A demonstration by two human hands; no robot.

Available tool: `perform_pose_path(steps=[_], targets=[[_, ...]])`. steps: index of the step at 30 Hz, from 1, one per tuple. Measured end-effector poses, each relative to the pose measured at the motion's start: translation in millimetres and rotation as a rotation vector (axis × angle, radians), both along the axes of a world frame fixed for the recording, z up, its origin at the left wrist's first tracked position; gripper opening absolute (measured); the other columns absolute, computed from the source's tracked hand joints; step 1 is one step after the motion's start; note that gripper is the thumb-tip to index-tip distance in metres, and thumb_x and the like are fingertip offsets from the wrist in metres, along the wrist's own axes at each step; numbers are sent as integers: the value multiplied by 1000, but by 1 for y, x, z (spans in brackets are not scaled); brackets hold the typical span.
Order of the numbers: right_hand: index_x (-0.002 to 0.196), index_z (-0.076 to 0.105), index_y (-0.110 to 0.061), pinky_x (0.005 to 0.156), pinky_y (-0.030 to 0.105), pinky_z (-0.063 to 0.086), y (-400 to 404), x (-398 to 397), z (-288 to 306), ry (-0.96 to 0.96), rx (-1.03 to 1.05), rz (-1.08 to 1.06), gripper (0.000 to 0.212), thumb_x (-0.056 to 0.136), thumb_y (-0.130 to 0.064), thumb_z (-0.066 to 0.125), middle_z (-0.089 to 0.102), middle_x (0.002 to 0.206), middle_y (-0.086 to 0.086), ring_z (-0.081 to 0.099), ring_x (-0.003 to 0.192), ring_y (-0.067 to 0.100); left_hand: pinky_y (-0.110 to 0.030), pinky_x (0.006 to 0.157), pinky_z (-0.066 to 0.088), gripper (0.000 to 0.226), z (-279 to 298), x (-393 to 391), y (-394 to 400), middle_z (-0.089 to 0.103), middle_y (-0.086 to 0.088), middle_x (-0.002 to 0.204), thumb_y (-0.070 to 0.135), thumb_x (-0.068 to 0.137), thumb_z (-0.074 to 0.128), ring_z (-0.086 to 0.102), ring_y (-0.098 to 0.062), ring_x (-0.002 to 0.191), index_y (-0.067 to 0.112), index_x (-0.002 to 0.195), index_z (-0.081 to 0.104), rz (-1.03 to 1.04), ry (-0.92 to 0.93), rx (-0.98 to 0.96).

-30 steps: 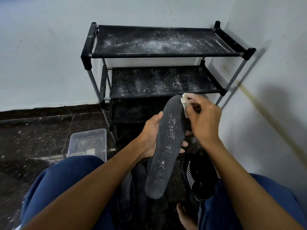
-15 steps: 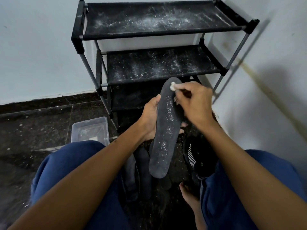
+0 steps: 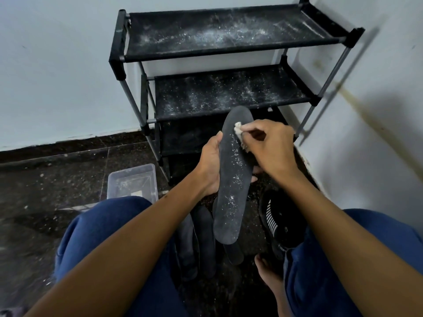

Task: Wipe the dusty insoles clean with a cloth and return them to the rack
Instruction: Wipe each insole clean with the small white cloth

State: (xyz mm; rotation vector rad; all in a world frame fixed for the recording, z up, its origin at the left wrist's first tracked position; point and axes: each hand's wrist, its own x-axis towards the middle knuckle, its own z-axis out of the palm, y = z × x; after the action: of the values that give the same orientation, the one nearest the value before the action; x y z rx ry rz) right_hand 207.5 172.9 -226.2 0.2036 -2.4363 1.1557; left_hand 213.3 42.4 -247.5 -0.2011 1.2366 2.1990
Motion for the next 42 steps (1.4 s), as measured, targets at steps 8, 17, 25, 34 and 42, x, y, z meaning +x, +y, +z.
perform_pose_path(steps=[8, 17, 25, 34, 42], targets=[[91, 75, -10, 63, 6, 47, -10, 7, 2, -95, -23, 150, 12, 79, -9, 72, 71, 79, -3, 65, 68, 4, -49, 80, 48, 61, 0, -1, 1, 72, -11, 84, 53, 97, 19, 69, -27, 75, 11, 103, 63, 59, -57, 68], [94, 74, -8, 66, 9, 48, -10, 5, -7, -4, 27, 48, 14, 81, -10, 71, 71, 86, 3, 64, 67, 7, -34, 62, 56, 61, 1, 1, 3, 70, -10, 74, 49, 99, 18, 67, -23, 63, 8, 97, 63, 80, -66, 25], [97, 73, -9, 72, 14, 47, 4, -5, -2, -8, 97, -139, 16, 82, -10, 69, 71, 90, 5, 64, 72, 13, -46, 77, 51, 64, 2, 4, 3, 67, -14, 88, 52, 98, 16, 64, -31, 73, 7, 105, 61, 79, -53, -1], [87, 72, -7, 69, 30, 52, -3, 1, -4, 37, 207, -30, 8, 81, -7, 68, 68, 83, 8, 64, 70, 22, -24, 51, 55, 59, 4, 2, 4, 68, -7, 66, 44, 101, 18, 65, -17, 56, 8, 92, 63, 152, -35, 29], [88, 74, -9, 70, 36, 54, -8, 9, -8, 34, 257, 133, 9, 80, -9, 69, 69, 81, 7, 64, 73, 21, -28, 63, 53, 60, 4, -1, 0, 67, -7, 75, 46, 100, 18, 63, -18, 70, 8, 93, 64, 223, -33, 16]])
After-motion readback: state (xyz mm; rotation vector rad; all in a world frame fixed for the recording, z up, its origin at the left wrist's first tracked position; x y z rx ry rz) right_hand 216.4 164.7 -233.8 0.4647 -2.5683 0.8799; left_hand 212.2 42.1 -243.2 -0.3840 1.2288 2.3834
